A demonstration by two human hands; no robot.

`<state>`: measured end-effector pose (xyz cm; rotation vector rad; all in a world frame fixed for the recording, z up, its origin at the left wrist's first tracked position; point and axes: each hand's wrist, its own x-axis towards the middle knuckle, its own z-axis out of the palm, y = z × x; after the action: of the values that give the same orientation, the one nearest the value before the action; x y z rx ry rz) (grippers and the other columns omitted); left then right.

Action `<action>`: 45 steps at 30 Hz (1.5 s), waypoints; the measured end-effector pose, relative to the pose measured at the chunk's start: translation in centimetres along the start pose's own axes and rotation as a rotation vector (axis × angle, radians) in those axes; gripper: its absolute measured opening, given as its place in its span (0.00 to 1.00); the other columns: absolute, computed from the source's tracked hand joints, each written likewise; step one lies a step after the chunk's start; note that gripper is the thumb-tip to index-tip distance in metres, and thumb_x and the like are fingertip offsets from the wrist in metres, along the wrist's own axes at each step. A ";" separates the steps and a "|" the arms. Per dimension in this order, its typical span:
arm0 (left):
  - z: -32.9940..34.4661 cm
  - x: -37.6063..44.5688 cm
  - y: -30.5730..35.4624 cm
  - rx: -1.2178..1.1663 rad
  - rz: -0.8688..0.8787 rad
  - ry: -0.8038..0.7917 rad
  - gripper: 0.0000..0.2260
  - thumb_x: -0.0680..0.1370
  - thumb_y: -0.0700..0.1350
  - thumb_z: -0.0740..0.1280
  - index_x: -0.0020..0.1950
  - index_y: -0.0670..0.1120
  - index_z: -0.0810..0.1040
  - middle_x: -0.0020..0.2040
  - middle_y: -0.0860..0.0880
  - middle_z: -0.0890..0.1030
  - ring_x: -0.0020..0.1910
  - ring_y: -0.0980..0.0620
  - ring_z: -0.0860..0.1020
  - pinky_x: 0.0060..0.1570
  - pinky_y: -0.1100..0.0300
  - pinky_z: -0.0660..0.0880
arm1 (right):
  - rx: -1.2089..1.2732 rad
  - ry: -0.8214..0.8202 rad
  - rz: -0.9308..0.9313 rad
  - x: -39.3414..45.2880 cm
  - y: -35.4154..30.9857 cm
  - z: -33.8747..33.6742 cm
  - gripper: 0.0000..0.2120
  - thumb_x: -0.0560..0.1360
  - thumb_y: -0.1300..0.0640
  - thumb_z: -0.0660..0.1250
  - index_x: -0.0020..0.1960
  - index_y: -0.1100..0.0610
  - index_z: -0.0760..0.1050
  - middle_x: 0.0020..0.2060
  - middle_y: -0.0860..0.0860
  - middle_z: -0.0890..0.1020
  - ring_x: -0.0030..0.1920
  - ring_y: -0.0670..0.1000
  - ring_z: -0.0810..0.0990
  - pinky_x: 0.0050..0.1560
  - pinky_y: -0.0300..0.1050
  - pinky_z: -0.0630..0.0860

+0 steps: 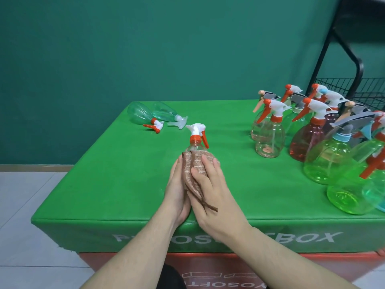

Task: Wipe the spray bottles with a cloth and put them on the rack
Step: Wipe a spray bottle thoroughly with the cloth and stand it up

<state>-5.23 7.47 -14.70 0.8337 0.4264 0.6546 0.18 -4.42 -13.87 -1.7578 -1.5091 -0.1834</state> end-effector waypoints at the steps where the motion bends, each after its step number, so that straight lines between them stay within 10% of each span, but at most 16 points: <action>1: 0.2 -0.2 0.1 0.007 0.007 0.011 0.40 0.75 0.64 0.73 0.78 0.42 0.68 0.71 0.36 0.76 0.71 0.37 0.75 0.75 0.41 0.67 | -0.002 0.001 0.020 0.5 0.0 -0.1 0.25 0.82 0.48 0.57 0.76 0.55 0.66 0.81 0.55 0.55 0.82 0.54 0.47 0.80 0.58 0.51; 8: 1.0 -0.9 0.3 0.017 0.041 -0.009 0.18 0.86 0.52 0.58 0.74 0.50 0.73 0.65 0.47 0.83 0.61 0.50 0.83 0.47 0.56 0.83 | -0.089 -0.070 0.163 5.0 -0.2 -1.5 0.30 0.81 0.39 0.49 0.81 0.45 0.58 0.82 0.49 0.56 0.81 0.54 0.52 0.80 0.56 0.51; 12: 0.8 -1.1 0.4 0.027 -0.003 -0.024 0.17 0.86 0.55 0.56 0.74 0.57 0.72 0.67 0.51 0.82 0.65 0.46 0.81 0.55 0.44 0.80 | -0.024 -0.037 0.267 6.8 -0.4 -1.8 0.27 0.83 0.45 0.54 0.81 0.47 0.60 0.81 0.47 0.58 0.80 0.53 0.54 0.81 0.54 0.51; 18: 0.7 -0.9 0.1 0.009 0.016 0.008 0.19 0.87 0.56 0.53 0.75 0.54 0.72 0.67 0.50 0.82 0.62 0.51 0.82 0.48 0.53 0.82 | 0.052 -0.014 0.201 6.4 -1.2 -1.1 0.23 0.82 0.48 0.56 0.77 0.50 0.68 0.79 0.48 0.64 0.78 0.47 0.60 0.76 0.32 0.49; 24: 0.7 -0.7 0.1 -0.025 -0.008 0.030 0.35 0.79 0.69 0.58 0.76 0.45 0.74 0.72 0.42 0.78 0.73 0.44 0.75 0.77 0.46 0.64 | -0.019 -0.034 0.050 2.9 -0.6 0.2 0.25 0.82 0.46 0.53 0.77 0.51 0.69 0.79 0.52 0.64 0.80 0.55 0.56 0.79 0.58 0.55; 33: 0.6 -0.6 0.2 0.012 -0.012 0.093 0.53 0.63 0.76 0.75 0.77 0.44 0.68 0.68 0.34 0.78 0.66 0.35 0.79 0.62 0.41 0.79 | -0.063 -0.088 -0.030 -2.3 0.2 -0.1 0.25 0.84 0.49 0.54 0.81 0.46 0.60 0.82 0.47 0.53 0.82 0.54 0.45 0.79 0.64 0.50; 40: 0.4 -0.4 0.2 -0.008 0.010 0.036 0.41 0.70 0.66 0.76 0.76 0.45 0.71 0.68 0.34 0.78 0.67 0.33 0.77 0.65 0.40 0.77 | -0.053 -0.056 -0.042 -1.7 0.1 -0.2 0.25 0.83 0.49 0.54 0.80 0.46 0.63 0.81 0.47 0.56 0.82 0.54 0.47 0.80 0.63 0.52; 45: 0.7 -1.1 0.4 0.057 -0.016 -0.009 0.24 0.84 0.56 0.58 0.72 0.42 0.76 0.68 0.39 0.80 0.69 0.43 0.78 0.70 0.49 0.72 | -0.007 -0.010 0.053 1.6 -0.4 -0.5 0.27 0.82 0.46 0.51 0.79 0.49 0.65 0.81 0.47 0.59 0.82 0.52 0.47 0.81 0.56 0.49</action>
<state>-5.74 6.50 -13.85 0.8868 0.4446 0.6262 0.44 -3.53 -12.44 -1.8044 -1.4693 -0.1539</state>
